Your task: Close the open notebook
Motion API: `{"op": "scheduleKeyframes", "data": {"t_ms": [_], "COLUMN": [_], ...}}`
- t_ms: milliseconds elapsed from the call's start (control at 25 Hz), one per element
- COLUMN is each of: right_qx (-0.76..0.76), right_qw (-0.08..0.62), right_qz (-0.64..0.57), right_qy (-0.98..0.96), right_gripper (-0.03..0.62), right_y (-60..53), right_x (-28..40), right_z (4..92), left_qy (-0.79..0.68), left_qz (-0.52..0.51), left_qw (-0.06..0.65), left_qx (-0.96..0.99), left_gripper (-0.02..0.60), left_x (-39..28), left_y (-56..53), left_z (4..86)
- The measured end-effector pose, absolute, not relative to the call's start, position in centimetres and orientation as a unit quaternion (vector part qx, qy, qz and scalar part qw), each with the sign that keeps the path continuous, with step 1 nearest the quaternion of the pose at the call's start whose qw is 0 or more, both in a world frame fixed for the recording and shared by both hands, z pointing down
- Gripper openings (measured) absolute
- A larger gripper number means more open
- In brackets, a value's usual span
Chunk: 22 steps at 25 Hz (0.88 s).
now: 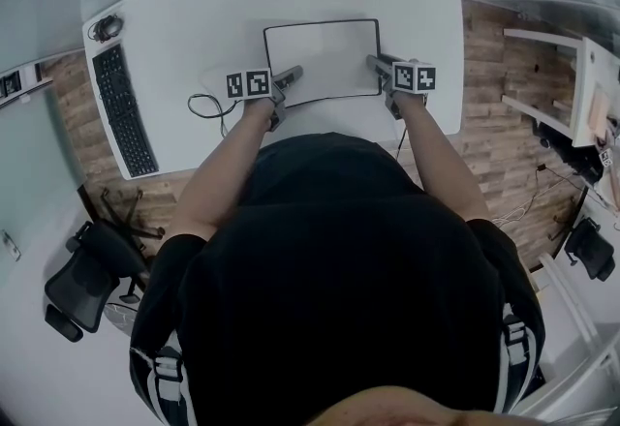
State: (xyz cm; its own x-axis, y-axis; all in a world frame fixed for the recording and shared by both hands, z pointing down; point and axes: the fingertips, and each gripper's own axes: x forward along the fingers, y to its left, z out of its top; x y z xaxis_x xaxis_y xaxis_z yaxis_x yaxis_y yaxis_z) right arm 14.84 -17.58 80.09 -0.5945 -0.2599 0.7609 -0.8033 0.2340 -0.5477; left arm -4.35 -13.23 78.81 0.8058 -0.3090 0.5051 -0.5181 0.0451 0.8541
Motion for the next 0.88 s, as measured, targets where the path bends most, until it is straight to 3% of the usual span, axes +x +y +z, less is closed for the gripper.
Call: {"op": "scheduleKeyframes", "data": {"t_ms": [400,880], "right_qx": [0.389,0.384], "right_qw": [0.262,0.263], "right_qz": [0.496,0.489], "right_qy": [-0.730,-0.738], "right_gripper": [0.072,0.054], "right_y": [-17.7,-17.0], "right_x": [16.8,16.8], "right_z": [79.8,79.4], "left_qy": [-0.302,-0.306], "left_qz": [0.081,0.091], "left_qw": [0.657,0.652], "left_qx": [0.686,0.688], "left_gripper": [0.049,0.049], "left_x": [-4.4,-4.2], "left_y": [-13.1,-13.1], "left_z": [78.8,78.5]}}
